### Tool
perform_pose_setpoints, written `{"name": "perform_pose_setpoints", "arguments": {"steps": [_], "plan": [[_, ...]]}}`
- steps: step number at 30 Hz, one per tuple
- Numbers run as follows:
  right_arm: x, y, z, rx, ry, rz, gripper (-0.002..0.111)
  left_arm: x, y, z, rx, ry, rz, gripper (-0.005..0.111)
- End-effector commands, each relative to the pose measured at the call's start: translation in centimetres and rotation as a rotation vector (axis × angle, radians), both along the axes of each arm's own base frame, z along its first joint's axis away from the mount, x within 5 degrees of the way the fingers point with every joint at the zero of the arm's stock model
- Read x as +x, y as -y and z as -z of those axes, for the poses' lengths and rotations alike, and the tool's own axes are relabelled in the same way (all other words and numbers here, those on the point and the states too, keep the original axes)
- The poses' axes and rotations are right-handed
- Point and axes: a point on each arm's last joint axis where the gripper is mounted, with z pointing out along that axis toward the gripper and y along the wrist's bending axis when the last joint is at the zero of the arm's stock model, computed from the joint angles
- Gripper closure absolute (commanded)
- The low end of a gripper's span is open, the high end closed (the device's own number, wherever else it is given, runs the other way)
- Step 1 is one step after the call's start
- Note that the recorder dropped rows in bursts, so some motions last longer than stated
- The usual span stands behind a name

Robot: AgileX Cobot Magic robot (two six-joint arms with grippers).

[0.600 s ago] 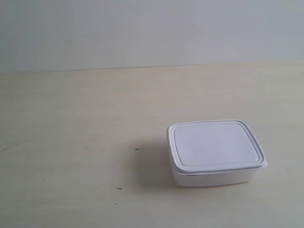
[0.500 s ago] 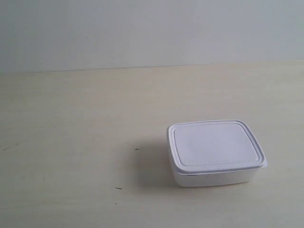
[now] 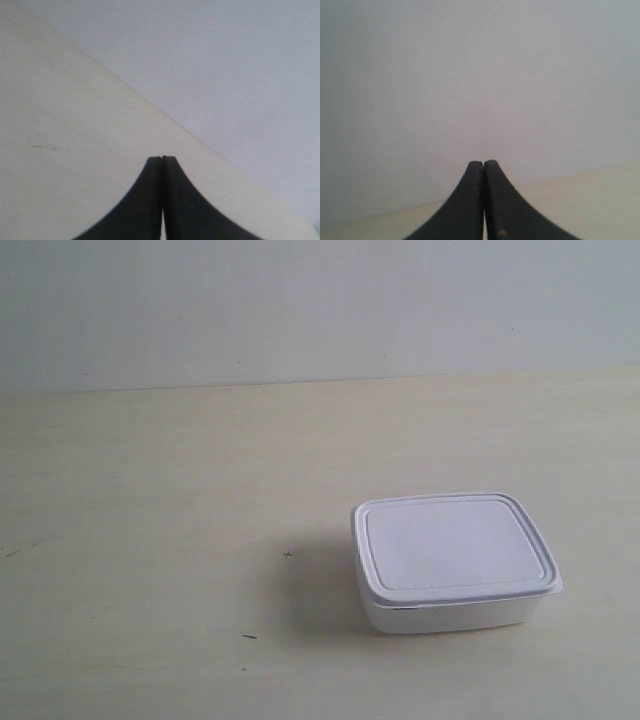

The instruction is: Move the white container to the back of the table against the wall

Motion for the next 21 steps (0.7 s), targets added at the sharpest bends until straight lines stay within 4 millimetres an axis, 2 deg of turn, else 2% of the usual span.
{"name": "perform_pose_setpoints", "arguments": {"steps": [1,7,8,9,10,11,12,13,14,15,16,17,19,21], "plan": [[0.1,0.1,0.6,0.052,-0.165,0.011,0.108,0.1,0.2,-1.5,0.051,-0.026,0.033,0.107],[0.5,0.3,-2.6,0.061,-0.345,0.039,0.108,2.0,0.4,-4.0,0.186,-0.204,0.11,0.107],[0.9,0.3,-4.1,0.051,-0.407,0.05,0.108,3.3,0.4,-5.4,0.225,-0.266,0.139,0.107],[1.3,0.3,-4.7,0.046,-0.439,0.055,0.108,4.1,0.5,-6.2,0.239,-0.298,0.156,0.107],[2.1,0.2,-6.4,0.06,-0.514,0.068,0.108,6.1,0.5,-8.2,0.26,-0.345,0.192,0.107],[2.4,0.2,-7.1,0.054,-0.554,0.075,0.108,7.1,0.7,-9.2,0.276,-0.357,0.22,0.107],[3.5,0.1,-8.9,0.039,-0.639,0.089,0.108,9.0,1.2,-11.2,0.315,-0.354,0.292,0.107],[3.9,0.0,-10.0,0.027,-0.661,0.093,0.108,10.1,1.7,-12.3,0.332,-0.345,0.337,0.107],[5.4,-0.1,-11.6,-0.045,-0.732,0.093,0.108,11.9,2.8,-14.0,0.345,-0.329,0.426,0.107],[6.3,-0.3,-12.3,-0.077,-0.765,0.086,0.108,12.9,3.6,-14.7,0.343,-0.329,0.474,0.107],[8.2,-0.9,-13.0,-0.12,-0.831,0.048,0.108,14.6,5.1,-16.1,0.346,-0.333,0.557,0.107],[9.8,-1.7,-13.4,-0.147,-0.875,-0.017,0.108,15.8,6.8,-16.5,0.354,-0.354,0.639,0.107],[12.4,-3.4,-13.2,-0.154,-0.96,-0.171,0.108,17.3,10.3,-16.3,0.356,-0.394,0.777,0.107],[14.4,-4.9,-11.8,-0.171,-1.075,-0.322,0.108,17.5,13.9,-15.2,0.344,-0.437,0.889,0.107]]}}
